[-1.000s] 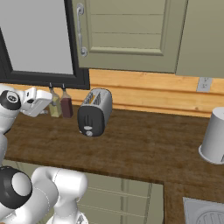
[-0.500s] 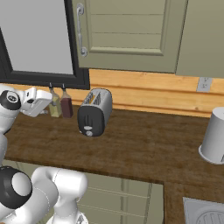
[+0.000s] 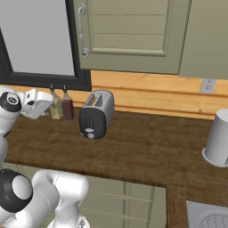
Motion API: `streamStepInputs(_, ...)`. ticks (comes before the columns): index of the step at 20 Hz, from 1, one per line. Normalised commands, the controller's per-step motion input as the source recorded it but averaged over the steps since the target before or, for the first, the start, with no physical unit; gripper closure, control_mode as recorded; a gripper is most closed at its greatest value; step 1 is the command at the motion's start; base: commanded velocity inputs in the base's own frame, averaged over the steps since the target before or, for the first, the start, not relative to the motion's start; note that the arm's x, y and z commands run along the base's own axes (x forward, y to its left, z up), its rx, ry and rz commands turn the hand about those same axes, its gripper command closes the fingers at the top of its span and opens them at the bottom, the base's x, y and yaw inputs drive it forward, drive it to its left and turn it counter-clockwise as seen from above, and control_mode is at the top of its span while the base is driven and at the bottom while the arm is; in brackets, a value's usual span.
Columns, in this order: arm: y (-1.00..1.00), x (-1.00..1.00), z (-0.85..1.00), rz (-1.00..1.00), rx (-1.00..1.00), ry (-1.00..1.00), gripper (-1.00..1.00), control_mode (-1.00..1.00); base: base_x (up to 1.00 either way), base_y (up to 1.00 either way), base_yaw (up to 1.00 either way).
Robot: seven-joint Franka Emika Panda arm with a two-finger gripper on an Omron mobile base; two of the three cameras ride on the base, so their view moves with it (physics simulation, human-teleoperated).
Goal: Start the toaster. Once the lever pops up, take the bread to the plate on the dining counter.
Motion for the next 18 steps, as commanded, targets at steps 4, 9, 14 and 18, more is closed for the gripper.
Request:
streamStepInputs(4,0.0,0.0,0.0,0.0,0.0,0.0,-1.0,-1.0,0.0,0.0,0.0)
streamStepInputs(9,0.0,0.0,0.0,0.0,0.0,0.0,-1.0,-1.0,0.0,0.0,0.0)
streamStepInputs(14,0.0,0.0,0.0,0.0,0.0,0.0,-1.0,-1.0,0.0,0.0,0.0)
streamStepInputs(18,0.0,0.0,0.0,0.0,0.0,0.0,-1.0,-1.0,0.0,0.0,0.0)
